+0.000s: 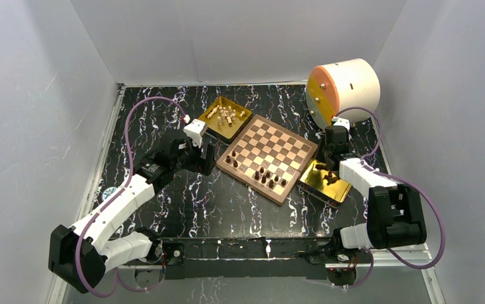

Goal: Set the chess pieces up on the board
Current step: Pick up the chess piece from the storage box.

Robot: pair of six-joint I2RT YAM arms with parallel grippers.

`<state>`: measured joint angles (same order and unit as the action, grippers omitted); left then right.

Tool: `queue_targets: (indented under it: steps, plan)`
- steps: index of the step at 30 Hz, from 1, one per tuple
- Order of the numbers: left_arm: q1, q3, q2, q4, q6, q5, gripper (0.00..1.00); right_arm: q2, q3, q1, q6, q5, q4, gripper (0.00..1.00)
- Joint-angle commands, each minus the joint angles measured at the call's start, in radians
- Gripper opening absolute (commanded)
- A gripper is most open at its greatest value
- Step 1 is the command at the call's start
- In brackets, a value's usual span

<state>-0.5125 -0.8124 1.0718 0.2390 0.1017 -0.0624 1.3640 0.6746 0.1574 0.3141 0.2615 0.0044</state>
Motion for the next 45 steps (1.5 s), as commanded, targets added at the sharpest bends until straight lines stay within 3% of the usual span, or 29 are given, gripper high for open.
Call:
queue_targets:
  steps: [1, 24, 35, 45]
  plan:
    - [-0.003, 0.002, -0.030, -0.012, -0.013, 0.012, 0.84, 0.013, 0.019, -0.005, -0.009, -0.001, 0.063, 0.36]
    - [-0.004, 0.004, -0.039, -0.010, -0.017, 0.011, 0.84, 0.070, 0.032, -0.005, -0.009, 0.044, 0.073, 0.33]
    - [-0.004, 0.006, -0.050, -0.007, -0.019, 0.014, 0.84, 0.066, 0.029, -0.005, -0.025, 0.049, 0.072, 0.22]
    - [-0.006, 0.007, -0.051, -0.008, -0.020, 0.019, 0.84, 0.005, 0.109, -0.002, -0.021, 0.057, -0.096, 0.19]
